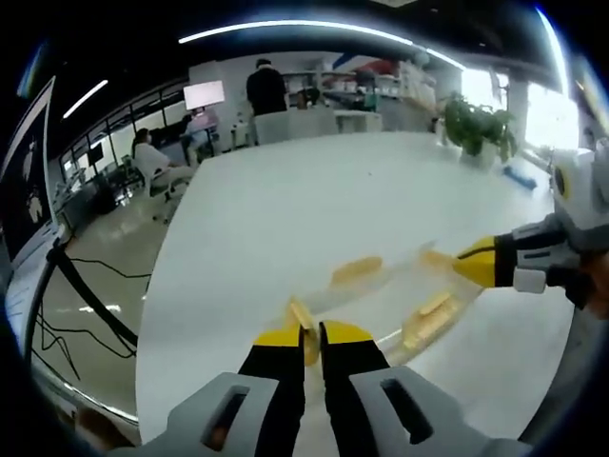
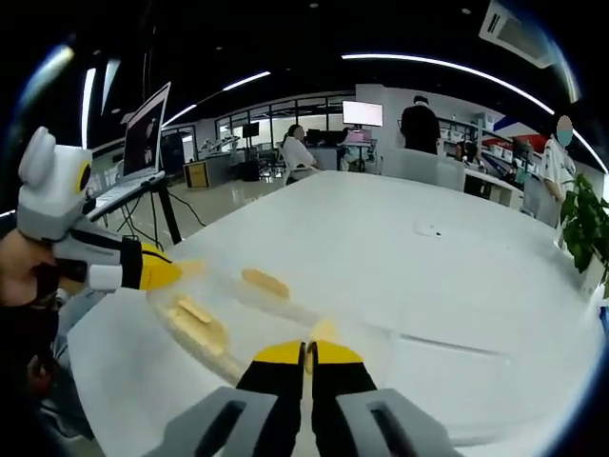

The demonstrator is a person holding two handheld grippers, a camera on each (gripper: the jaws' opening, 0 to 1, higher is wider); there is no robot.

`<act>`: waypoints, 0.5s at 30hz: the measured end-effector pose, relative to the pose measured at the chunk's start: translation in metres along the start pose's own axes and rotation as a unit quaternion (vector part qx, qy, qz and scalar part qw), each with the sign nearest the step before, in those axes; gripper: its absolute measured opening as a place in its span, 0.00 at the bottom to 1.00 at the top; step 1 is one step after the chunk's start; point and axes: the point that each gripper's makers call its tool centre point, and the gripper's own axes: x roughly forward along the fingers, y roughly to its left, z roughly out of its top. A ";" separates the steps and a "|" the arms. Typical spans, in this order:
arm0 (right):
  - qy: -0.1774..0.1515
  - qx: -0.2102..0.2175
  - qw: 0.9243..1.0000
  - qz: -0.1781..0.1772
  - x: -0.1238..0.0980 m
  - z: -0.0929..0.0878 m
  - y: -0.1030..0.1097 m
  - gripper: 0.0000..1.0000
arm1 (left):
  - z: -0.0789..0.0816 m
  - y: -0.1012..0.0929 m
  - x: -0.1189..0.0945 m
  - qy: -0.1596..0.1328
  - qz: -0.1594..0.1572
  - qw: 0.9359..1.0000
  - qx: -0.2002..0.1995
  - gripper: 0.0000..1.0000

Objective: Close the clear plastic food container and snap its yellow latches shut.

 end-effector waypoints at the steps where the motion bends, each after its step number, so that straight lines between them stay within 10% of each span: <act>1: -0.002 0.000 1.000 0.000 -0.001 0.001 0.000 0.00 | 0.002 0.000 -0.001 -0.002 0.001 1.000 0.000 0.02; 15: -0.029 -0.001 1.000 -0.008 -0.012 0.025 -0.008 0.00 | 0.025 -0.003 -0.010 -0.024 0.001 1.000 0.006 0.02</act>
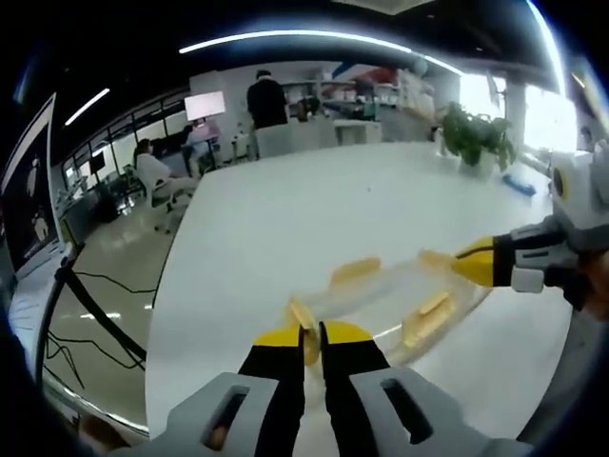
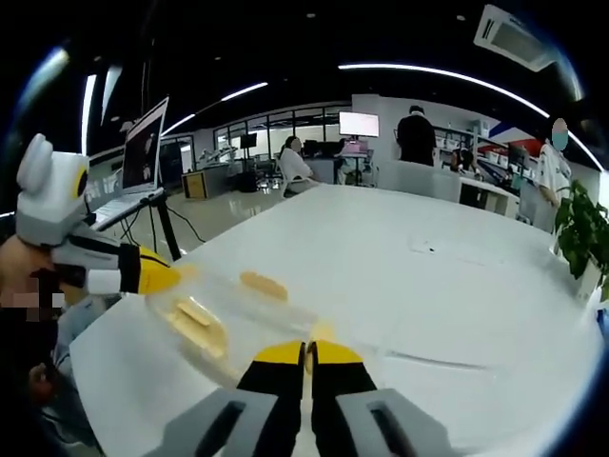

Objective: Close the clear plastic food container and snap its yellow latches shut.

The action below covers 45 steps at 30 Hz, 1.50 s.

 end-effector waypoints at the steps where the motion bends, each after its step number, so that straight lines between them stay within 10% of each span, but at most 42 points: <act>1: -0.002 0.000 1.000 -0.001 -0.001 0.002 -0.001 0.00 | 0.002 0.000 0.000 -0.002 0.000 1.000 -0.001 0.02; 45: -0.026 -0.045 0.995 -0.085 -0.051 0.023 -0.090 0.00 | 0.053 -0.083 0.024 -0.047 -0.048 0.998 0.005 0.02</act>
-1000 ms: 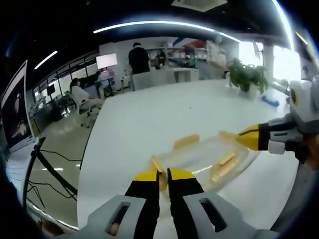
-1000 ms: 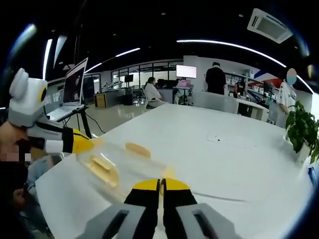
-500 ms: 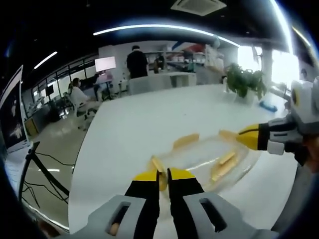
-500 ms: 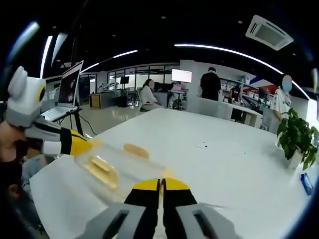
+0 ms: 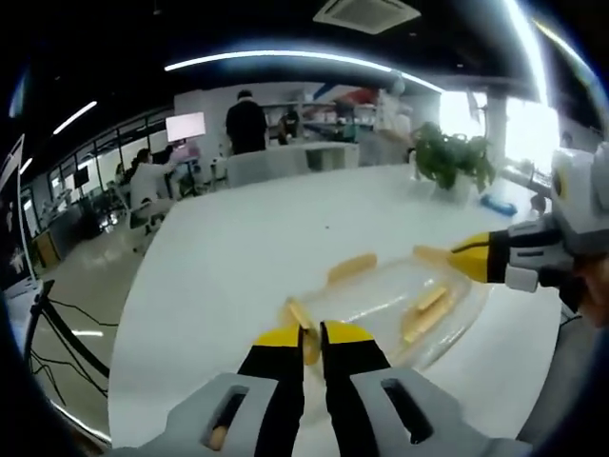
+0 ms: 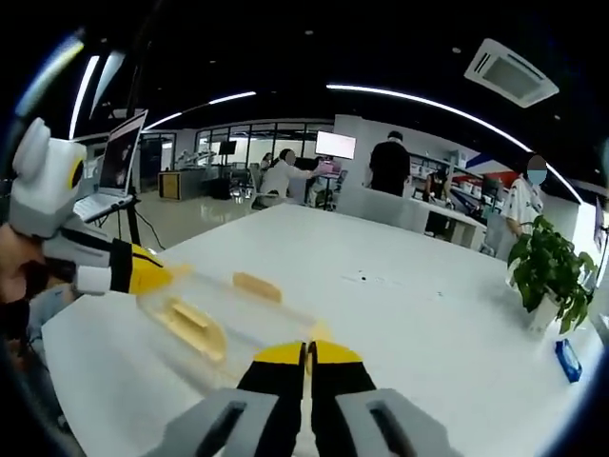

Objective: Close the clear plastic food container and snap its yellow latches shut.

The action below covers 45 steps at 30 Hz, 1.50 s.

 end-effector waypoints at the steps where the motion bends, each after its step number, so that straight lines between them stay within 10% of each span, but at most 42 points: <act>1: 0.001 0.001 1.000 -0.001 0.000 -0.001 -0.002 0.00 | 0.000 -0.002 0.001 0.000 -0.002 1.000 0.000 0.02; 45: 0.022 0.014 0.997 -0.074 -0.027 -0.031 -0.092 0.00 | 0.009 -0.093 0.043 0.004 -0.079 0.996 0.040 0.04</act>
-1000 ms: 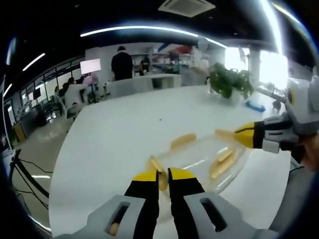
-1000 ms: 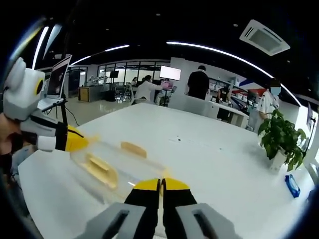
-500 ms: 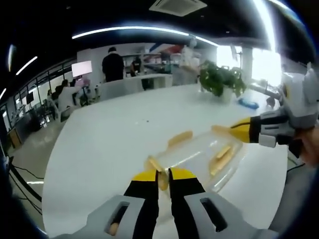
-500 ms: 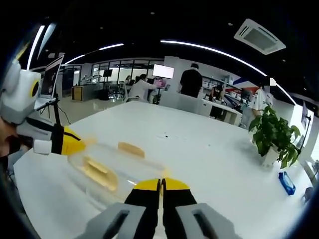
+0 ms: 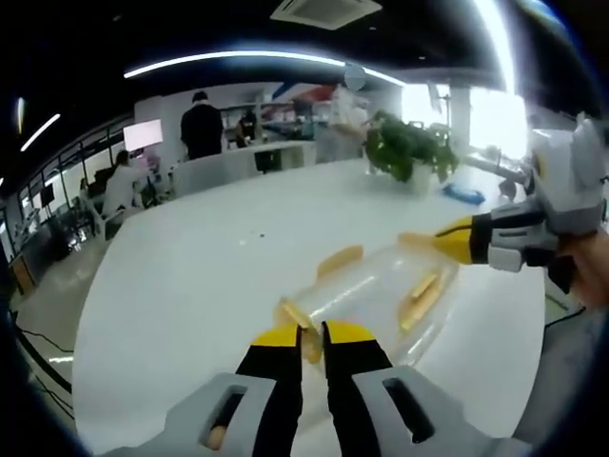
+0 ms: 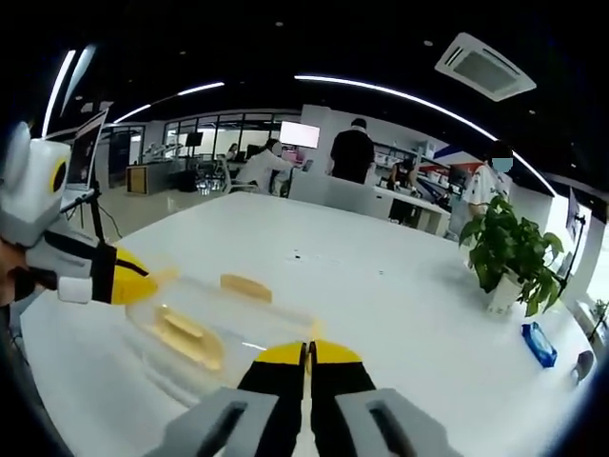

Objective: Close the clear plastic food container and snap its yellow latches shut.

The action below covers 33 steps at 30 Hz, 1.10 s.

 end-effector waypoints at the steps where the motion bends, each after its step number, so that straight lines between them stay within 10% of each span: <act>1: 0.000 0.001 1.000 0.000 0.000 -0.001 -0.001 0.00 | 0.000 -0.001 0.000 0.000 0.000 1.000 0.001 0.04; 33: 0.008 0.041 0.999 -0.005 -0.003 -0.019 -0.010 0.00 | -0.009 -0.017 0.004 0.020 -0.006 1.000 0.004 0.04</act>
